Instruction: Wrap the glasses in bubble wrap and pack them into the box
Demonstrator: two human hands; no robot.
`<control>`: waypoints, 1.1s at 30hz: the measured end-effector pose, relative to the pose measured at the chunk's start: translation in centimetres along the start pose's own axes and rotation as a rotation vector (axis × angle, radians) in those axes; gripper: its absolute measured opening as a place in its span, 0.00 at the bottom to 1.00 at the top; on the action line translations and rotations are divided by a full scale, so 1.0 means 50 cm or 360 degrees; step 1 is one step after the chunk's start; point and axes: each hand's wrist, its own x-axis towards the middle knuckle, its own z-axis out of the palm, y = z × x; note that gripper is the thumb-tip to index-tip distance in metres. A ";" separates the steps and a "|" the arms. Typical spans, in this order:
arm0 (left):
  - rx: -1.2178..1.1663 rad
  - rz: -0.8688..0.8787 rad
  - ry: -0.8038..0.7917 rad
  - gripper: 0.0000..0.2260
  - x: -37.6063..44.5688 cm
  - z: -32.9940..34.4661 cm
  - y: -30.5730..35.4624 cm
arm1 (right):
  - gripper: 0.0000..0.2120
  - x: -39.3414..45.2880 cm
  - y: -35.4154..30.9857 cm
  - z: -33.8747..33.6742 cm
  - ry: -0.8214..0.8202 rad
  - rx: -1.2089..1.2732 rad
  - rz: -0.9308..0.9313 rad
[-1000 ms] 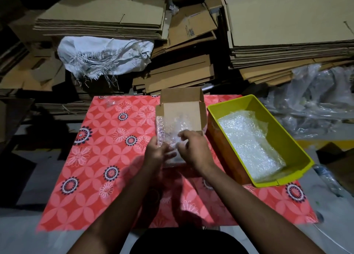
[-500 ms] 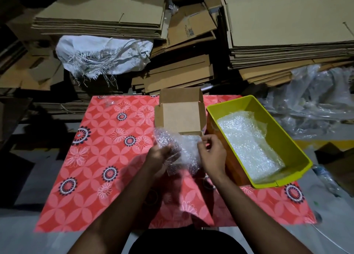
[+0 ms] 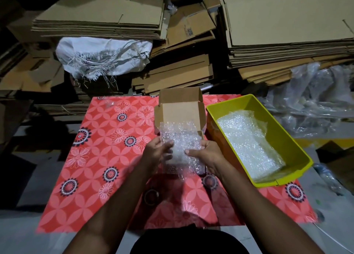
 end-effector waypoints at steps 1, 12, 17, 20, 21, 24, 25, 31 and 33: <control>0.0058 0.0016 0.0049 0.09 0.004 0.000 -0.006 | 0.48 0.007 0.008 0.001 -0.0003 -0.0063 0.0005; -0.0377 -0.0050 0.0427 0.29 0.012 0.020 -0.088 | 0.15 0.000 0.019 -0.030 -0.0045 0.0273 0.0187; 0.0556 0.0150 0.0502 0.32 0.031 -0.025 -0.053 | 0.06 0.054 -0.040 -0.051 0.0095 -0.0472 -0.0139; 0.1060 0.0216 0.0346 0.26 0.022 -0.027 -0.050 | 0.12 0.071 -0.045 -0.038 0.0199 -0.1066 -0.0261; 0.1122 0.0242 0.0336 0.23 0.016 -0.023 -0.050 | 0.21 0.069 -0.042 -0.029 0.0229 -0.1115 -0.0316; 0.1317 0.0439 0.0388 0.17 0.005 -0.015 -0.062 | 0.36 0.040 -0.020 -0.009 0.0483 -0.1267 -0.0732; 0.1390 0.0485 0.0422 0.16 0.004 -0.015 -0.071 | 0.34 0.027 -0.012 -0.007 0.0596 -0.1418 -0.0880; 0.1714 0.0699 0.0335 0.14 0.027 -0.011 -0.097 | 0.12 0.016 0.023 -0.009 0.0147 -0.1964 -0.1051; 0.1914 0.0849 0.0312 0.12 0.039 -0.015 -0.102 | 0.13 0.022 0.020 -0.013 0.0040 -0.2114 -0.0912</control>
